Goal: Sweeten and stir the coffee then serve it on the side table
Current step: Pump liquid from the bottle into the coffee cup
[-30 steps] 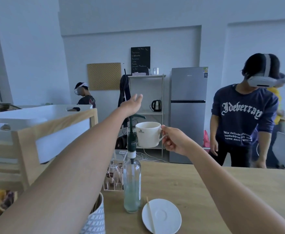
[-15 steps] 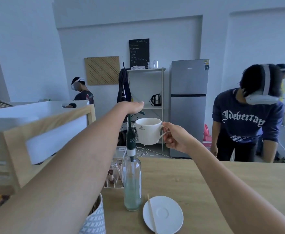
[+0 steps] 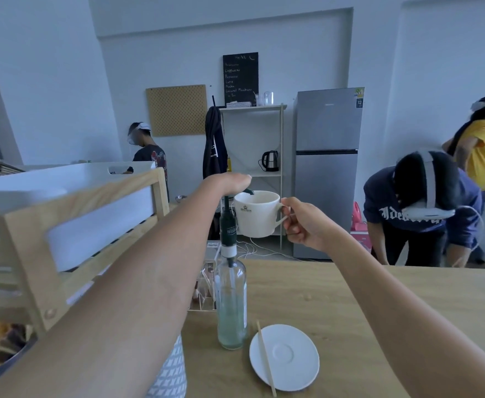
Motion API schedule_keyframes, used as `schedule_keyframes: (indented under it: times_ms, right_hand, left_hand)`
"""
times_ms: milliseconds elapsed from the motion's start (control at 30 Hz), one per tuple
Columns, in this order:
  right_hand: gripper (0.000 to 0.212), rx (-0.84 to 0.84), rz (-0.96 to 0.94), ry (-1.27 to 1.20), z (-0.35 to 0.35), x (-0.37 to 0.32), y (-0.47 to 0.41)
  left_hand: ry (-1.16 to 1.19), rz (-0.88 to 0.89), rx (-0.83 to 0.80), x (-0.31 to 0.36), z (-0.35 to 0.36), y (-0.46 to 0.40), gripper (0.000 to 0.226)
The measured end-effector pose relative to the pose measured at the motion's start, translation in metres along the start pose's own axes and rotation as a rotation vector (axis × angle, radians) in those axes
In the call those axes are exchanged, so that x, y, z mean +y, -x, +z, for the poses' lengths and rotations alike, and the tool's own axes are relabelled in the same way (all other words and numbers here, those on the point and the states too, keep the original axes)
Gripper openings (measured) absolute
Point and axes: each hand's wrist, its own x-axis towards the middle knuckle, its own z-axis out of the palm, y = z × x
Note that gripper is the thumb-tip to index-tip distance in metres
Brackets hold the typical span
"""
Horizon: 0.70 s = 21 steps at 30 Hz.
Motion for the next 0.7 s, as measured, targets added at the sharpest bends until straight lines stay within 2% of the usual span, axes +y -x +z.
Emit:
schedule_keyframes:
  times_ms: [433,700]
  right_hand:
    - [0.033,0.036,0.039,0.038,0.002,0.019,0.000]
    - [0.033,0.040,0.040,0.042,0.000,0.017,0.001]
  left_hand:
    - [0.146,-0.062,0.007,-0.010,0.027,-0.001,0.081]
    - [0.126,-0.112,0.045,0.007,-0.010,0.010,0.085]
